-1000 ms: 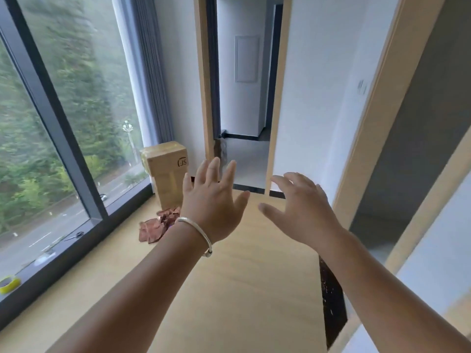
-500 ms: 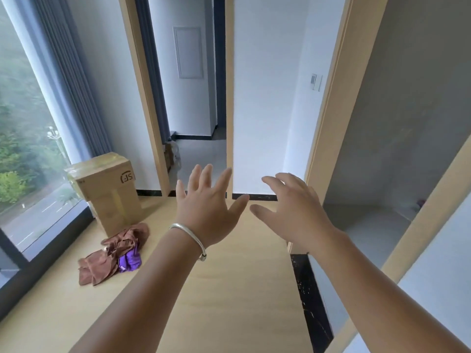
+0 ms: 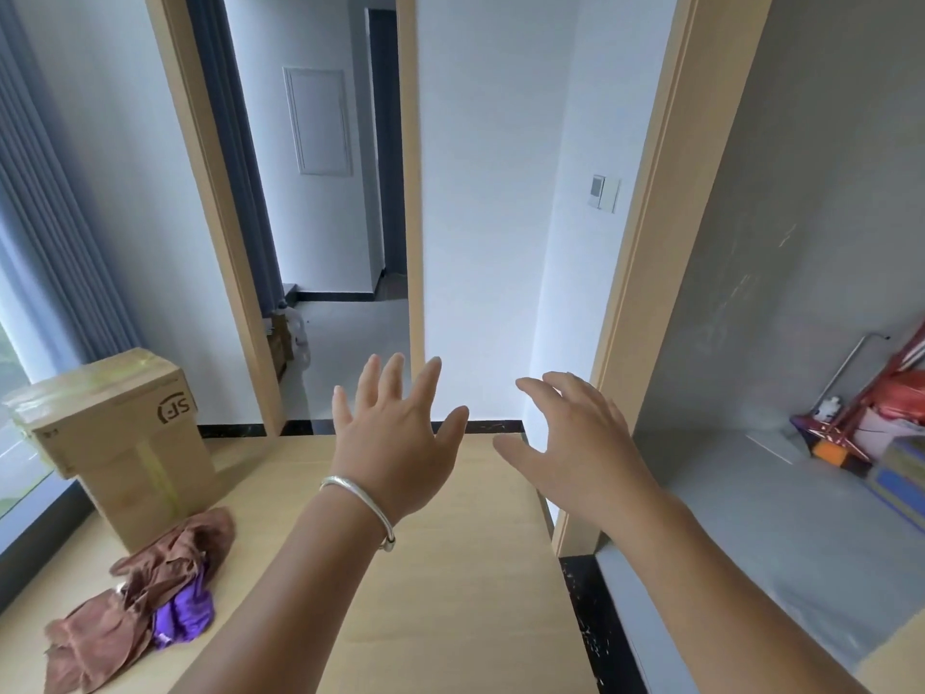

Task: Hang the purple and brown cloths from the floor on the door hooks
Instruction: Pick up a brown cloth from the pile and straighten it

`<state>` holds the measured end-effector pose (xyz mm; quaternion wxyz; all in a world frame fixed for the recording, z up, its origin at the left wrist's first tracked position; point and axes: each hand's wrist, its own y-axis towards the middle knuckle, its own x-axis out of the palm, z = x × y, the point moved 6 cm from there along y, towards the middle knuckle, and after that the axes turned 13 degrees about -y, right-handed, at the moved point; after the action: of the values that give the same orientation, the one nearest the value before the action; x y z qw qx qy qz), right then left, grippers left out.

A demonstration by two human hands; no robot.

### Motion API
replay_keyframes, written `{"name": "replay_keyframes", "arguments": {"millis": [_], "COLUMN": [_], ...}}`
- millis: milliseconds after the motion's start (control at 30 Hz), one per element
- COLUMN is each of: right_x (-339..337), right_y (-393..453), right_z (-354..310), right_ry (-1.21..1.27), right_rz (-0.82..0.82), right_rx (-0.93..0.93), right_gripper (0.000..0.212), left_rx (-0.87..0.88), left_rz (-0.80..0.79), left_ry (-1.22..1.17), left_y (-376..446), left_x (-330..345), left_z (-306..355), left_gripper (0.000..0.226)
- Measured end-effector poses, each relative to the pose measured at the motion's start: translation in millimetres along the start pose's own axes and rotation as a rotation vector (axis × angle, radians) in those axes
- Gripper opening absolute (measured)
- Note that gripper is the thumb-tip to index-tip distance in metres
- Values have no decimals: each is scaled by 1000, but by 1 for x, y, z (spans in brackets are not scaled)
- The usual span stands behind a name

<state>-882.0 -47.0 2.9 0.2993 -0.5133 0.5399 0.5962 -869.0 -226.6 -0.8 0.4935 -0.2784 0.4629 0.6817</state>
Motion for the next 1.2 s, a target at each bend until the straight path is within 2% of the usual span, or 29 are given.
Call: {"name": "replay_keyframes", "arguments": {"millis": [200, 367, 633, 900, 1200], "right_x": [50, 81, 125, 203, 278], "right_y": [107, 210, 355, 497, 672], "right_z": [39, 67, 77, 31, -93], "right_ry": [34, 57, 95, 86, 162], "right_rz": [-9, -3, -9, -30, -25], "right_rx": [-43, -117, -220, -321, -473], "right_gripper": [65, 65, 63, 63, 58], "left_rx": [-33, -142, -208, -278, -440], "left_rz": [-13, -6, 41, 80, 144], "left_ry": [45, 76, 99, 83, 45], "left_y": [99, 188, 311, 430, 562], "left_x": [55, 90, 123, 155, 149], "left_z": [-14, -28, -60, -160, -327], "left_gripper": [57, 61, 62, 63, 66]}}
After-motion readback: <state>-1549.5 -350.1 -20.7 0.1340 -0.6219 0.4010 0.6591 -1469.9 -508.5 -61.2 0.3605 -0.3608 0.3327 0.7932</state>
